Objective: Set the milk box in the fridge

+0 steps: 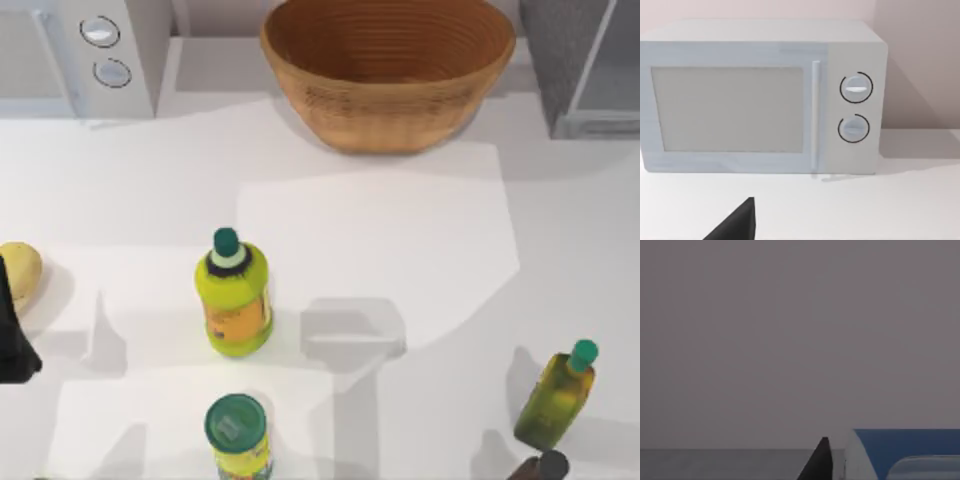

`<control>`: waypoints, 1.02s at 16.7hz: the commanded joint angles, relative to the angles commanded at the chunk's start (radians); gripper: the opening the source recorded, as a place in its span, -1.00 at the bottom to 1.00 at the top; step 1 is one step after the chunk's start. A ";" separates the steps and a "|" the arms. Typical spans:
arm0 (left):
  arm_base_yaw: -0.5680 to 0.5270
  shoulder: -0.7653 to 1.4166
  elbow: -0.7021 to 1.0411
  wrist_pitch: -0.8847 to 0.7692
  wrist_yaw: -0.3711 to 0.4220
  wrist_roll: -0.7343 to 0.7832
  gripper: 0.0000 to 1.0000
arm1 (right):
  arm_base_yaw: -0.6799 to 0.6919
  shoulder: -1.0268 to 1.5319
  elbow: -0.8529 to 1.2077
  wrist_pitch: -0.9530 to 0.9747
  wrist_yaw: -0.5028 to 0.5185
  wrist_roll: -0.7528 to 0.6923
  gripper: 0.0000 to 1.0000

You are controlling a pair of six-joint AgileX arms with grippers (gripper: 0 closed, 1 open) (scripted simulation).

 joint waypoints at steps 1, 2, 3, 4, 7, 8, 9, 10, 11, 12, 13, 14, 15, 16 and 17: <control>0.000 0.000 0.000 0.000 0.000 0.000 1.00 | 0.000 0.000 0.002 -0.001 0.000 0.000 -1.00; 0.000 0.000 0.000 0.000 0.000 0.000 1.00 | 0.000 0.000 0.002 -0.001 0.000 0.000 -1.00; 0.000 0.000 0.000 0.000 0.000 0.000 1.00 | 0.000 0.000 0.002 -0.001 0.000 0.000 -1.00; 0.000 0.000 0.000 0.000 0.000 0.000 1.00 | 0.000 0.000 0.002 -0.001 0.000 0.000 -1.00; 0.000 0.000 0.000 0.000 0.000 0.000 1.00 | 0.000 0.000 0.002 -0.001 0.000 0.000 -0.55; 0.000 0.000 0.000 0.000 0.000 0.000 1.00 | 0.000 0.000 0.002 -0.001 0.000 0.000 -0.40; 0.000 0.000 0.000 0.000 0.000 0.000 1.00 | 0.000 0.000 0.002 -0.001 0.000 0.000 -0.25; 0.000 0.000 0.000 0.000 0.000 0.000 1.00 | 0.000 0.000 0.002 -0.001 0.000 0.000 -0.10; 0.000 0.000 0.000 0.000 0.000 0.000 1.00 | 0.000 0.000 0.002 -0.001 0.000 0.000 0.06; 0.000 0.000 0.000 0.000 0.000 0.000 1.00 | 0.000 0.000 0.002 -0.001 0.000 0.000 0.21; 0.000 0.000 0.000 0.000 0.000 0.000 1.00 | 0.000 0.000 0.002 -0.001 0.000 0.000 0.36; 0.000 0.000 0.000 0.000 0.000 0.000 1.00 | 0.000 0.000 0.002 -0.001 0.000 0.000 0.51; 0.000 0.000 0.000 0.000 0.000 0.000 1.00 | 0.000 0.000 0.002 -0.001 0.000 0.000 0.66; 0.000 0.000 0.000 0.000 0.000 0.000 1.00 | 0.000 0.000 0.002 -0.001 0.000 0.000 0.81; 0.000 0.000 0.000 0.000 0.000 0.000 1.00 | 0.000 0.000 0.002 -0.001 0.000 0.000 0.96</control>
